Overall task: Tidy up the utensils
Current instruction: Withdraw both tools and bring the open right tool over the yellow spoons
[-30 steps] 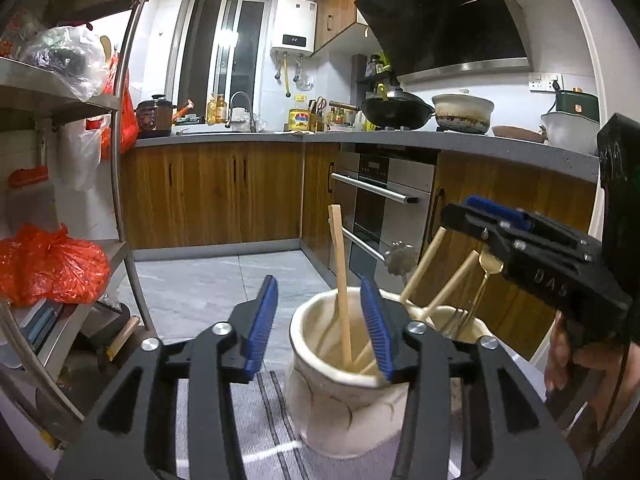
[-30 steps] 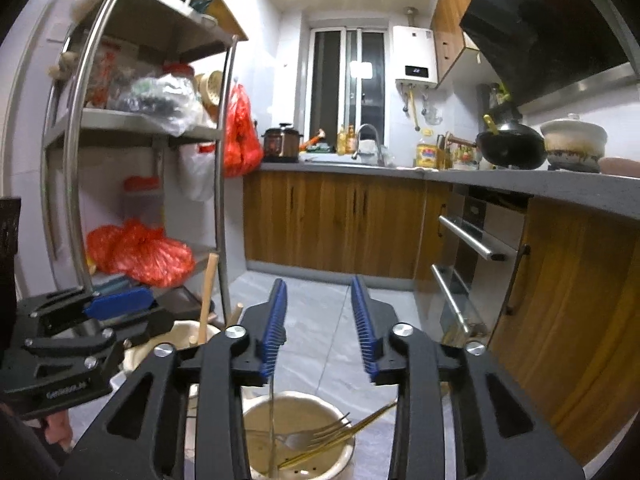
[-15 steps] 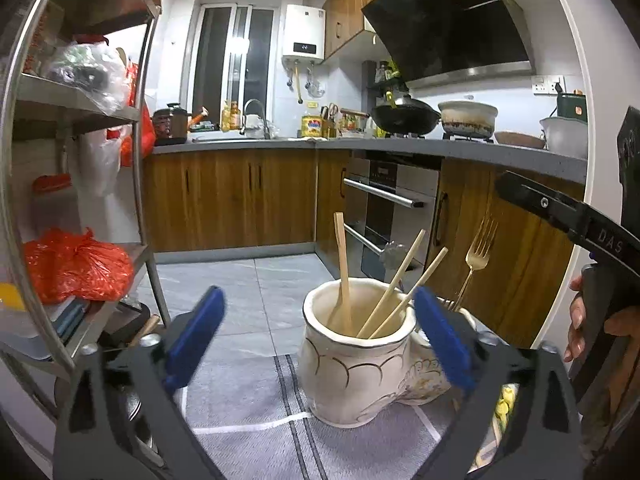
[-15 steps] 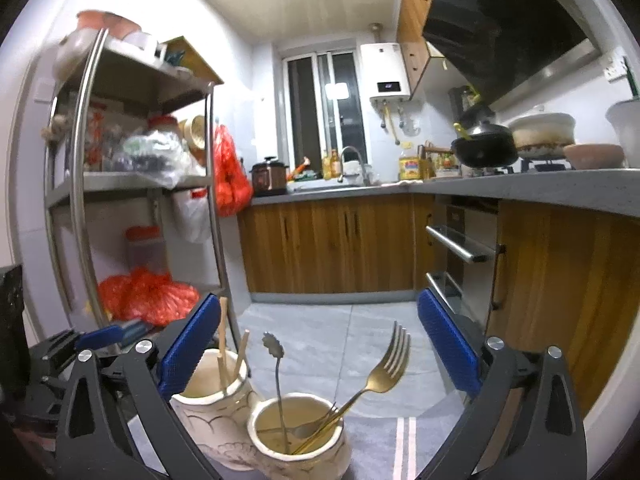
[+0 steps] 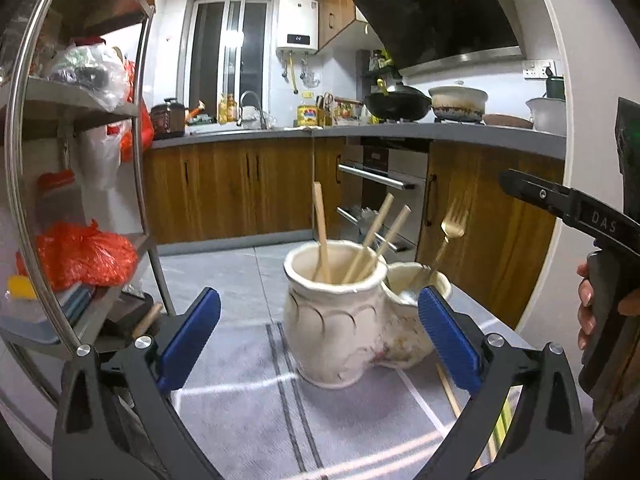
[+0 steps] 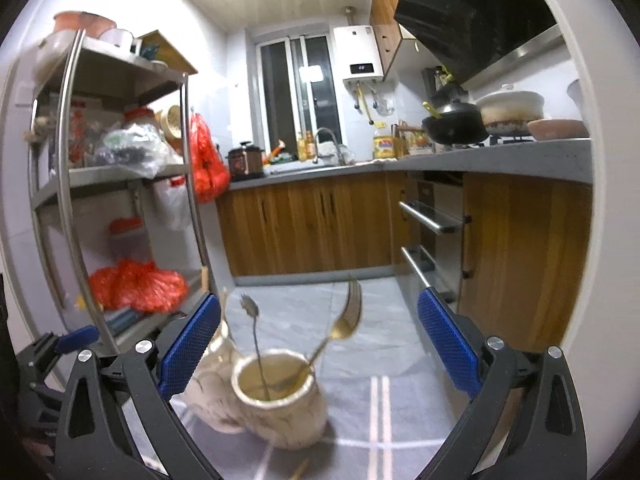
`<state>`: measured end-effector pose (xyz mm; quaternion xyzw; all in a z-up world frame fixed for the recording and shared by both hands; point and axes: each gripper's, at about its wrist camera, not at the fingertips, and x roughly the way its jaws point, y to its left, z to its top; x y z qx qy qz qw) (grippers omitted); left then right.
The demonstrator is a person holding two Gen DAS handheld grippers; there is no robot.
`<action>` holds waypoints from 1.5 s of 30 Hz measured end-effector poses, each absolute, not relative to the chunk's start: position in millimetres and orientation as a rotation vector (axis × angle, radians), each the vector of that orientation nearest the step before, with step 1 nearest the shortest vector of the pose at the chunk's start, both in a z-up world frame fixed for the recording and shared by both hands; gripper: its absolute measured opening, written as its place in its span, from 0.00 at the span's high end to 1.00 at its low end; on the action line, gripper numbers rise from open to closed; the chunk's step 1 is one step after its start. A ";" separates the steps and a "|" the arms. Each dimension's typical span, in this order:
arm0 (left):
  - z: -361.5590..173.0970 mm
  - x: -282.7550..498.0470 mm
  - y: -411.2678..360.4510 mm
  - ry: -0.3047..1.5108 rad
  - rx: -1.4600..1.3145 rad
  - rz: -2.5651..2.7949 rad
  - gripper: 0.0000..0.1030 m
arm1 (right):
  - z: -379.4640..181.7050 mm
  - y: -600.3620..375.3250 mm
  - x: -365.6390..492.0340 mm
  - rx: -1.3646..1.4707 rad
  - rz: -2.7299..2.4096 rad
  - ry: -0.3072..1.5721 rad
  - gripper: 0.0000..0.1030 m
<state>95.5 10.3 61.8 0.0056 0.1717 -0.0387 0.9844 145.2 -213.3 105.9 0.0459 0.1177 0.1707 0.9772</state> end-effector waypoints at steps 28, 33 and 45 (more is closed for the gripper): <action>13.8 77.3 -5.6 0.433 0.012 -0.157 0.05 | 32.5 -228.6 123.9 0.018 0.222 0.593 0.05; 13.6 78.5 -6.2 0.444 0.007 -0.167 0.05 | 22.2 -234.0 127.0 -0.004 0.193 0.643 0.05; 11.5 77.2 -3.0 0.455 -0.010 -0.181 0.05 | -7.7 -224.9 131.4 -0.045 0.221 0.826 0.40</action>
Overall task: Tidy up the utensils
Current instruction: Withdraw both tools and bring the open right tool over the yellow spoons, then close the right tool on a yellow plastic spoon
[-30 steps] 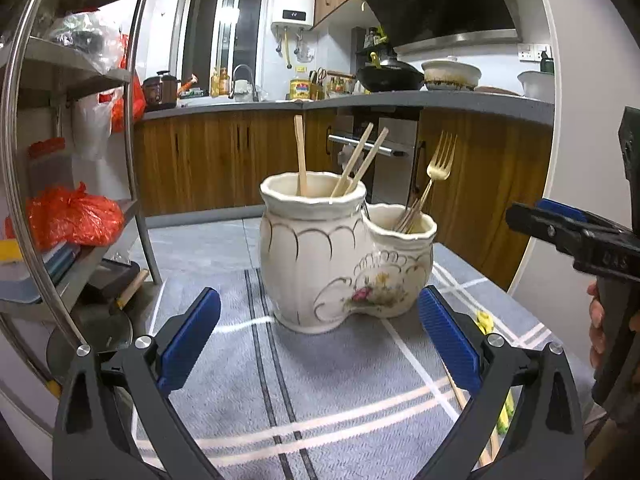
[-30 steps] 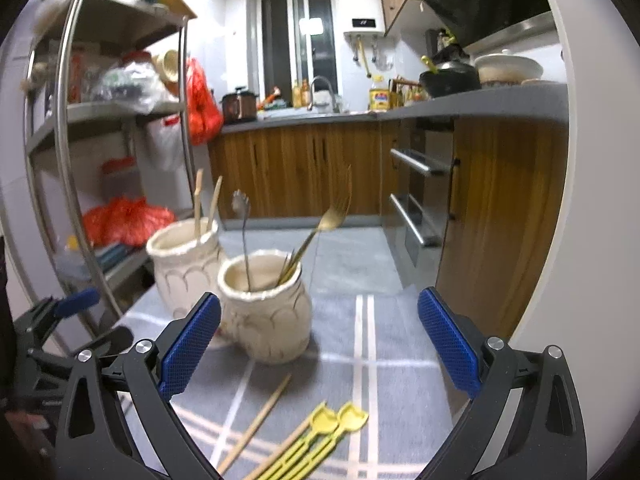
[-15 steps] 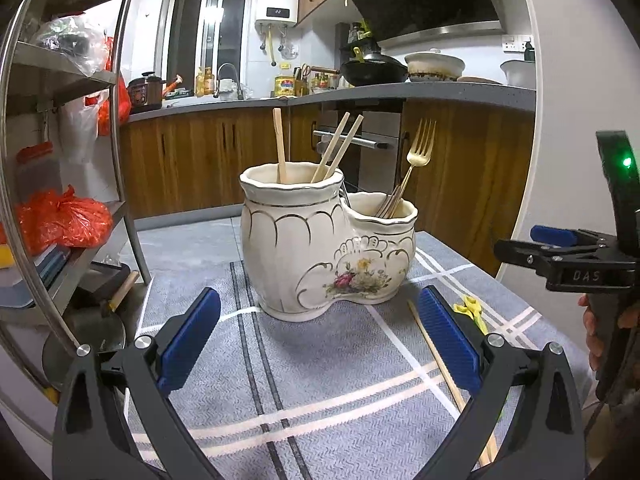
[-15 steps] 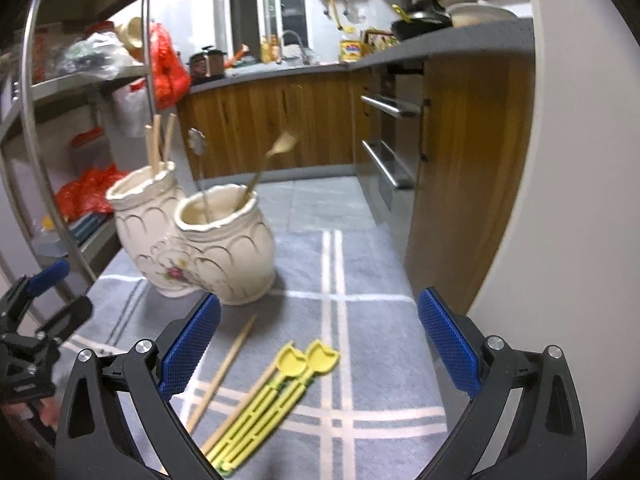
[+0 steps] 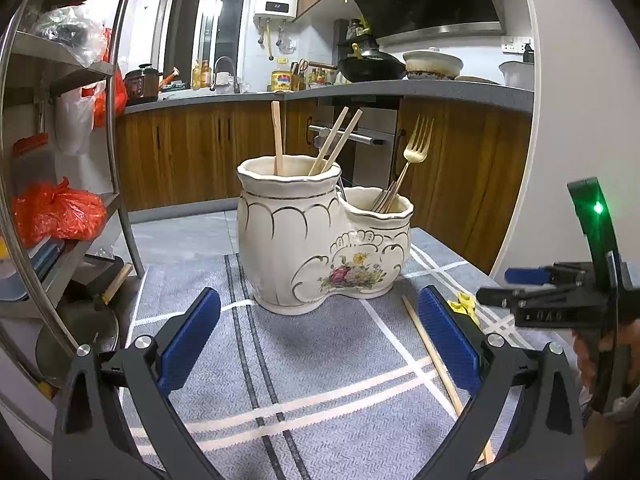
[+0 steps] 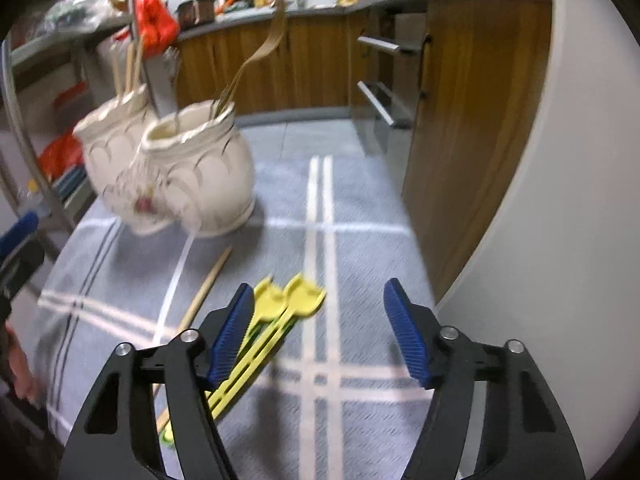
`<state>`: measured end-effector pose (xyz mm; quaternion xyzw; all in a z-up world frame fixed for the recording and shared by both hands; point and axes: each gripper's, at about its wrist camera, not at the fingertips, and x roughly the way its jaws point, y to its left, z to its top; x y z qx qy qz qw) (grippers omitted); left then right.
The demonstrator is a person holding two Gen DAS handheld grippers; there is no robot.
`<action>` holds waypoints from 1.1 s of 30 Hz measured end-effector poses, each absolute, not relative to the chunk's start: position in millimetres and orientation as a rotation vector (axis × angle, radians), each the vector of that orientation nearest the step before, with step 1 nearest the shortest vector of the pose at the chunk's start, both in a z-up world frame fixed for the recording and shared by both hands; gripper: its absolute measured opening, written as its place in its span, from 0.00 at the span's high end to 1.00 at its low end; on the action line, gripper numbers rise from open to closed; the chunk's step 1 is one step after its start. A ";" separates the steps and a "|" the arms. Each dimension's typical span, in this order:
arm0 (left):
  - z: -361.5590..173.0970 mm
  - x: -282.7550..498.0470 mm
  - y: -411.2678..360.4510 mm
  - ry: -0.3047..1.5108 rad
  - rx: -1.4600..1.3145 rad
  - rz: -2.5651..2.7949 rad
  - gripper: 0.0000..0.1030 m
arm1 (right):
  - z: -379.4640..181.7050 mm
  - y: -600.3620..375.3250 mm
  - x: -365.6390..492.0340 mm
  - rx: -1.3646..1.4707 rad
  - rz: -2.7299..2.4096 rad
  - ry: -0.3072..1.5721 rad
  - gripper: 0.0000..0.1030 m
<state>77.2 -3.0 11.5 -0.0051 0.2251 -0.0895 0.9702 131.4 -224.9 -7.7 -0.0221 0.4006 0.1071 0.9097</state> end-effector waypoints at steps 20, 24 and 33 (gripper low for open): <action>9.7 71.4 -15.6 0.467 0.027 -0.210 0.05 | -24.0 -212.9 118.2 0.021 0.327 0.919 0.69; 8.3 70.0 -23.9 0.483 0.046 -0.228 0.05 | -24.2 -216.2 122.3 0.010 0.346 0.927 0.81; -12.7 87.3 -67.1 0.675 0.160 -0.282 0.16 | -19.0 -210.5 115.8 -0.193 0.329 0.881 0.94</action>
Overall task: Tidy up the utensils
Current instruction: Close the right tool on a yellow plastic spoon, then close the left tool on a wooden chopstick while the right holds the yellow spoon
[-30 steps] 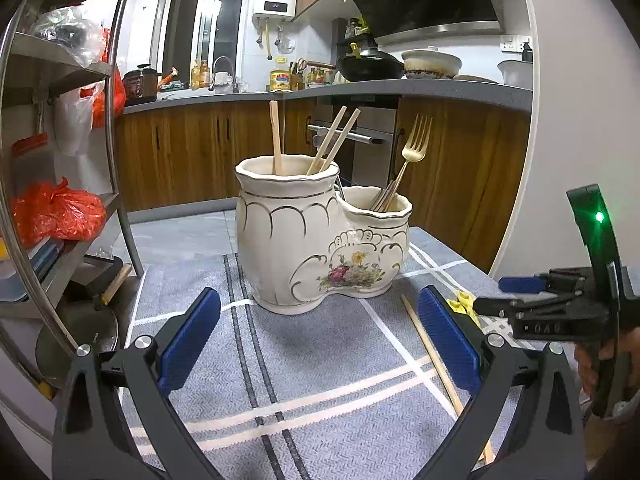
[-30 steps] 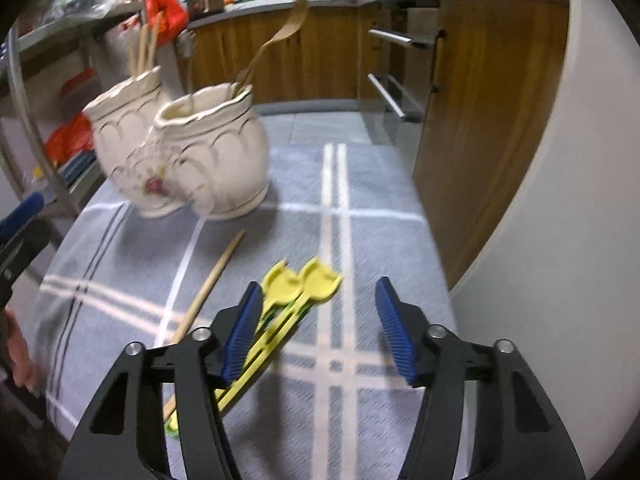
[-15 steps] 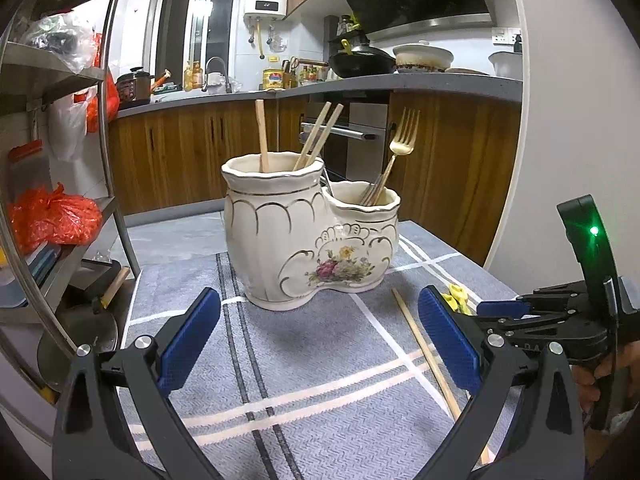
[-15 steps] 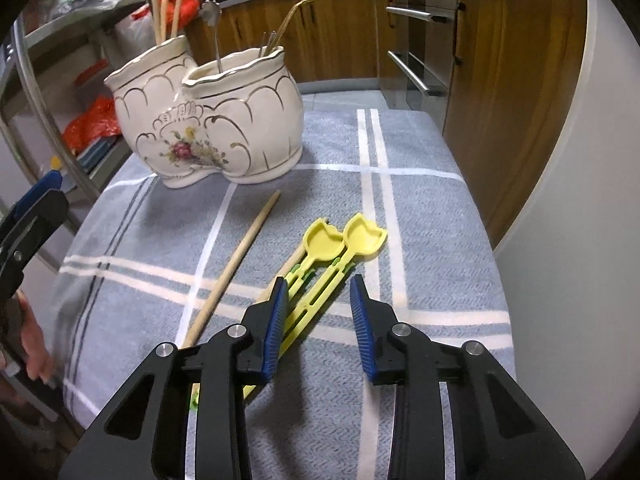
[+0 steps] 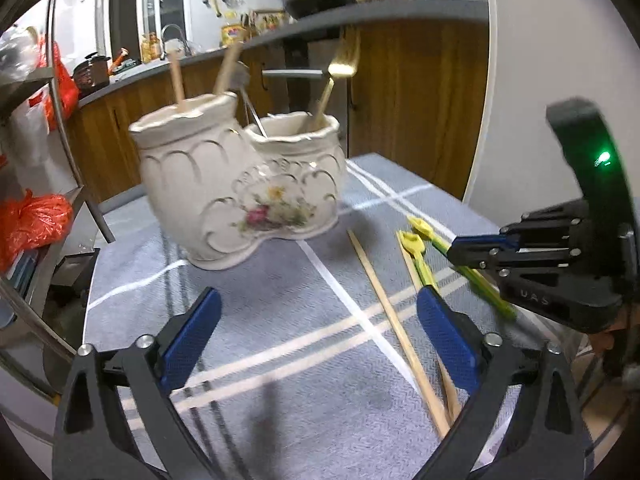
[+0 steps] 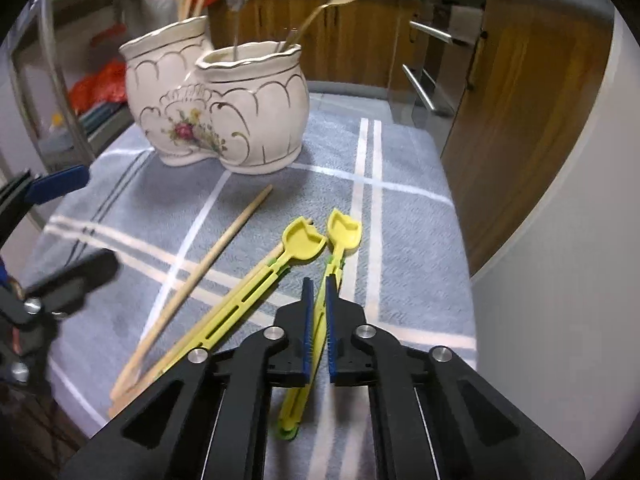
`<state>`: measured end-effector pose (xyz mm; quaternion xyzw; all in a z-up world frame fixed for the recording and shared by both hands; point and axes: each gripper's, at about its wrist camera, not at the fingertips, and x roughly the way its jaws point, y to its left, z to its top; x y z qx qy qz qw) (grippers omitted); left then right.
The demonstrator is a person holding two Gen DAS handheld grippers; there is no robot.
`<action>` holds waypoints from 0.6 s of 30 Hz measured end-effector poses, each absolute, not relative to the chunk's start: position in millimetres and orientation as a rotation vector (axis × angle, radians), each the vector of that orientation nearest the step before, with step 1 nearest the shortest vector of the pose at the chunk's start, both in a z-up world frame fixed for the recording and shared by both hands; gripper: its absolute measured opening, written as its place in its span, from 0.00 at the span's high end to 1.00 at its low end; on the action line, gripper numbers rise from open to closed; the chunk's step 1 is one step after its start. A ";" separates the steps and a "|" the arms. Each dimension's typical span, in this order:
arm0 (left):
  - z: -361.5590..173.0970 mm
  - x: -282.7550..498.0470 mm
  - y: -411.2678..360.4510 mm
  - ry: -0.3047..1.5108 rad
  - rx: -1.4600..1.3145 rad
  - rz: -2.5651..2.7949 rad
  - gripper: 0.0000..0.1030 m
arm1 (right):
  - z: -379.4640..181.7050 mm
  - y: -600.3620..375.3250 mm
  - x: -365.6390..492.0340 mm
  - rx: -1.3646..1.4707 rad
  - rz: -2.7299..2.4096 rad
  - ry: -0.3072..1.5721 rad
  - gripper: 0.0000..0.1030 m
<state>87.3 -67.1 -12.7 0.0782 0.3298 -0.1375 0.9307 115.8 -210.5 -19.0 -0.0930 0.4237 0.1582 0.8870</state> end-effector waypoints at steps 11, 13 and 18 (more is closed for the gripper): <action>-32.5 104.1 -90.3 0.854 0.104 -0.389 0.69 | -22.1 -219.5 118.8 -0.144 0.359 0.909 0.82; -37.5 104.1 -96.8 0.874 0.117 -0.398 0.75 | -23.2 -218.0 118.6 -0.147 0.366 0.913 0.81; -42.9 104.1 -107.2 0.885 0.179 -0.384 0.90 | -25.7 -217.6 120.5 -0.141 0.371 0.915 0.81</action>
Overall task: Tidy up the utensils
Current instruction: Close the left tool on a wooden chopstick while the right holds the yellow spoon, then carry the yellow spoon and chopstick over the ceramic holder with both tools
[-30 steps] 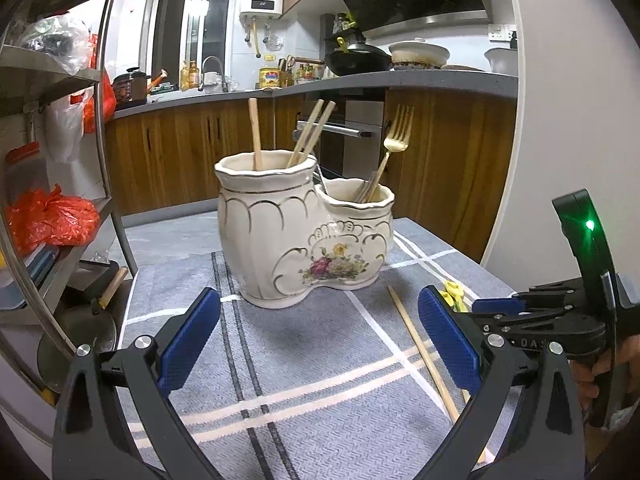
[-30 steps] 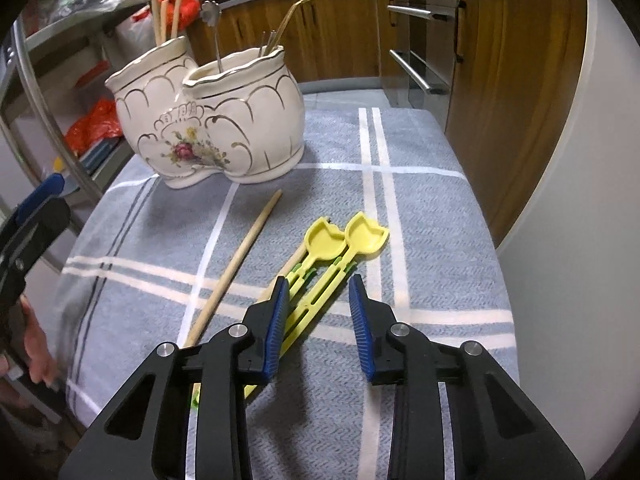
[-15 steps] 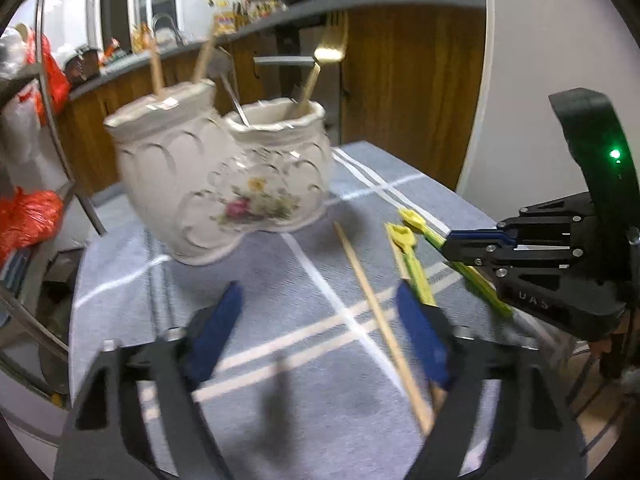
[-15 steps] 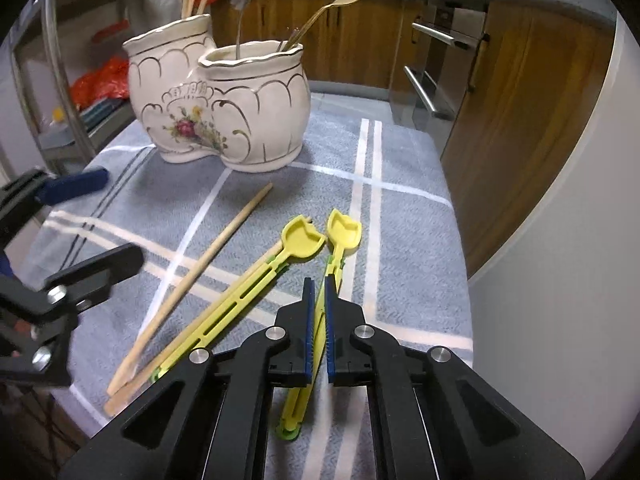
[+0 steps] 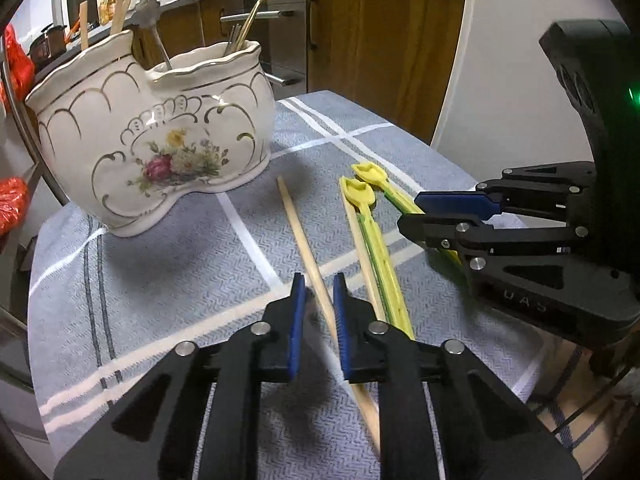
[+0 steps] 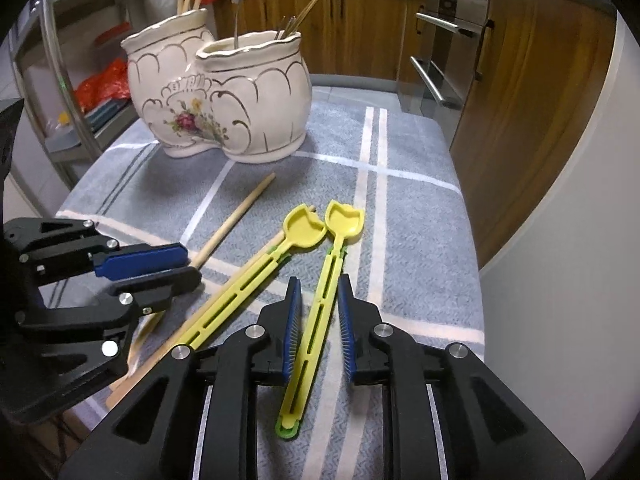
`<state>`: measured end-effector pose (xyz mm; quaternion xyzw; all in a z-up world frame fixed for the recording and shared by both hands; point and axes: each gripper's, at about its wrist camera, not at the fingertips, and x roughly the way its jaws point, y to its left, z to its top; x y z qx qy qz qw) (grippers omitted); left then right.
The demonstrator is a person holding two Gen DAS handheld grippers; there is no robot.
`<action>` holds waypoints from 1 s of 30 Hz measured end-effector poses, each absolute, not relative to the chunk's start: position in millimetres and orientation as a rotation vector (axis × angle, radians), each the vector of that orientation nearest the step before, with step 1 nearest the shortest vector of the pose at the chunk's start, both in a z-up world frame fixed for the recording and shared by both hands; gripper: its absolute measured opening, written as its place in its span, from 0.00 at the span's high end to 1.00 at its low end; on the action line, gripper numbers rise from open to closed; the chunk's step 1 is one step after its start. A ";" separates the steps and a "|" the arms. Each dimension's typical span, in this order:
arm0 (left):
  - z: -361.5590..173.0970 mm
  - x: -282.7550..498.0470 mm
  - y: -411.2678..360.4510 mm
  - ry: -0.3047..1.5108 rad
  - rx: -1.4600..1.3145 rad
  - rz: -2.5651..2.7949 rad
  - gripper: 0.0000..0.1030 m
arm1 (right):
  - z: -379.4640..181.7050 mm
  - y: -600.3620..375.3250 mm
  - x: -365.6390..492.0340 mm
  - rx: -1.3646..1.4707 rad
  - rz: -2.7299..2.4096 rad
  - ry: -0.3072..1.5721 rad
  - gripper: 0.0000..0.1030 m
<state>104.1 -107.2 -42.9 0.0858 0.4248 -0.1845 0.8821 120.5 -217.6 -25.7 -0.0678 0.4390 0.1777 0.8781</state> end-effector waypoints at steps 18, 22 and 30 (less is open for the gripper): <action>-6.3 79.0 -63.0 0.679 0.115 -0.392 0.94 | 5.6 -234.8 111.8 -0.009 0.367 0.739 0.90; -4.6 64.1 -55.3 0.574 0.149 -0.355 0.94 | 21.5 -231.4 100.6 0.002 0.376 0.640 0.90; 18.1 42.4 -32.7 0.378 0.083 -0.353 0.94 | 36.0 -227.6 90.3 0.012 0.388 0.534 0.90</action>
